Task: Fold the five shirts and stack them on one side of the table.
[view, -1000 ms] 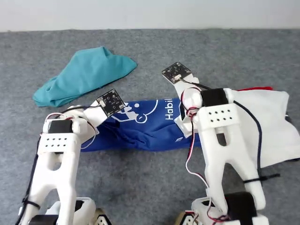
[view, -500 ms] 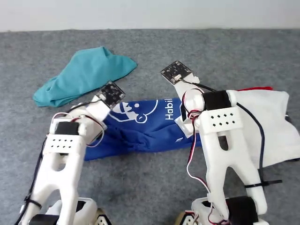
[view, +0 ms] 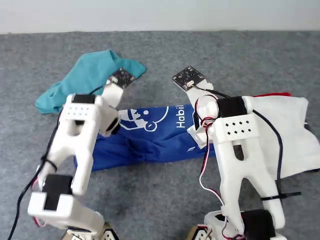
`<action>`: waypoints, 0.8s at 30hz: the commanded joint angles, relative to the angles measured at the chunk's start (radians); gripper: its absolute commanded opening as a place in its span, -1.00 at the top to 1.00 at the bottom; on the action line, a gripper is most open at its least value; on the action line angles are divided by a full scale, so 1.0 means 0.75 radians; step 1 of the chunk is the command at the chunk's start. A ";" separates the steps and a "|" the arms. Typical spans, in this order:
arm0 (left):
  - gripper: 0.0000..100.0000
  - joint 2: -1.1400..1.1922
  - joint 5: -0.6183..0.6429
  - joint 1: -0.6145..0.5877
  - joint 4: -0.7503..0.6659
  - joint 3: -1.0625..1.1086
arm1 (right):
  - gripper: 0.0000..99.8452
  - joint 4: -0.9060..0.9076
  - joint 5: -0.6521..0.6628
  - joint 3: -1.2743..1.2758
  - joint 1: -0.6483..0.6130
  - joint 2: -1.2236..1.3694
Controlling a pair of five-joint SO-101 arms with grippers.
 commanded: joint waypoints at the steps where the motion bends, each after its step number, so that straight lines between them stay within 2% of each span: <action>1: 0.75 0.053 0.023 0.012 0.047 -0.124 | 0.57 0.013 0.010 -0.053 -0.011 -0.062; 5: 0.75 0.039 0.090 -0.002 0.102 -0.167 | 0.57 0.013 0.012 -0.053 -0.007 -0.062; 10: 0.75 -0.092 0.127 -0.004 0.505 -0.365 | 0.57 0.013 0.012 -0.051 -0.005 -0.060; 13: 0.75 -0.113 0.127 0.002 0.698 -0.365 | 0.57 0.013 0.012 -0.051 -0.005 -0.052; 16: 0.75 -0.113 0.129 0.018 0.698 -0.279 | 0.57 0.009 0.012 -0.051 -0.005 -0.050; 24: 0.75 -0.110 0.180 0.178 0.518 -0.087 | 0.57 0.007 0.010 -0.051 -0.005 -0.050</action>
